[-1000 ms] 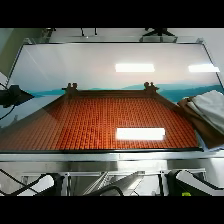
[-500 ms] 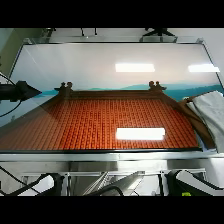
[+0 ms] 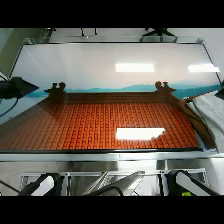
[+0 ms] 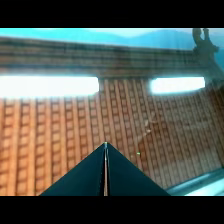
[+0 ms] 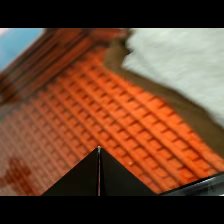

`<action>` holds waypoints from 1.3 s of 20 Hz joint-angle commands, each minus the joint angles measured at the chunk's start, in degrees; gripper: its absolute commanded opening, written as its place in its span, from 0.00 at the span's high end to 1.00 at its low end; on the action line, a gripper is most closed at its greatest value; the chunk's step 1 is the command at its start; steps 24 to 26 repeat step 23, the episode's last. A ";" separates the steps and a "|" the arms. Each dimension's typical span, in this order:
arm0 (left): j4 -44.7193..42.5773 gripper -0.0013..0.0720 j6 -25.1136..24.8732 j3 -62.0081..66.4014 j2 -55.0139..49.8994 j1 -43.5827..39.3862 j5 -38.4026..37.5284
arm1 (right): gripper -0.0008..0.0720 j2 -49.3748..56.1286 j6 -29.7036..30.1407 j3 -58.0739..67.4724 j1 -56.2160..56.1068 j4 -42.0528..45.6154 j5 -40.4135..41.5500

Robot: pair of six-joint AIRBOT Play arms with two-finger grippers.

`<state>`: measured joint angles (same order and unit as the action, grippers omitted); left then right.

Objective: Fold the shirts.

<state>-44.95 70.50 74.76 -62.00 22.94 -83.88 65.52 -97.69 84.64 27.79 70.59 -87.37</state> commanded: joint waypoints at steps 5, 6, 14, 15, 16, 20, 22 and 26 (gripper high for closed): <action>0.00 0.97 -3.02 -33.99 24.50 -0.04 1.66 | 0.97 -22.21 2.56 -36.41 -22.49 -1.44 16.06; -0.02 0.97 -3.76 -37.42 27.21 -0.04 1.84 | 0.97 -24.22 2.56 -40.11 -23.76 -1.42 18.01; -0.04 0.97 -4.02 -47.30 36.65 -0.04 2.12 | 0.97 -25.73 2.56 -43.65 -24.33 -1.88 19.23; 0.00 0.97 -4.02 -47.28 37.70 -0.04 2.69 | 0.97 -25.70 2.58 -43.65 -24.33 -1.88 19.26; -0.02 0.97 -4.00 -47.28 38.60 -0.04 3.04 | 0.97 -25.73 2.58 -43.65 -24.33 -1.88 19.26; -0.02 0.97 -3.78 -47.28 40.41 -0.04 2.93 | 0.97 -25.70 2.58 -43.65 -24.30 -1.88 19.26; 0.00 0.97 -3.78 -47.28 40.68 -0.04 2.95 | 0.97 -25.73 2.58 -43.65 -24.33 -1.88 19.26; -0.02 0.97 -3.78 -47.28 40.68 -0.04 2.86 | 0.97 -25.70 2.58 -43.65 -24.33 -1.88 19.26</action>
